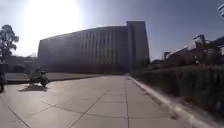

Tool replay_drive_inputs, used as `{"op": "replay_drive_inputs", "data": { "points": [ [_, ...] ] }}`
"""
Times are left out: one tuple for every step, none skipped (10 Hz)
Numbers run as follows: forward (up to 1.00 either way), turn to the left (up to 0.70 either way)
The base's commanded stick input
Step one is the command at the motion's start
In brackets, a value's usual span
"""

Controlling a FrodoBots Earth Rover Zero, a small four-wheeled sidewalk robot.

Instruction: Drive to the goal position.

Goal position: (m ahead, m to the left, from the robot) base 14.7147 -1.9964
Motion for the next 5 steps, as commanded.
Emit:
{"op": "replay_drive_inputs", "data": {
  "points": [
    [1.00,-0.04],
    [1.00,-0.02],
    [1.00,0.00],
    [1.00,0.00],
    [1.00,0.00]
  ]
}}
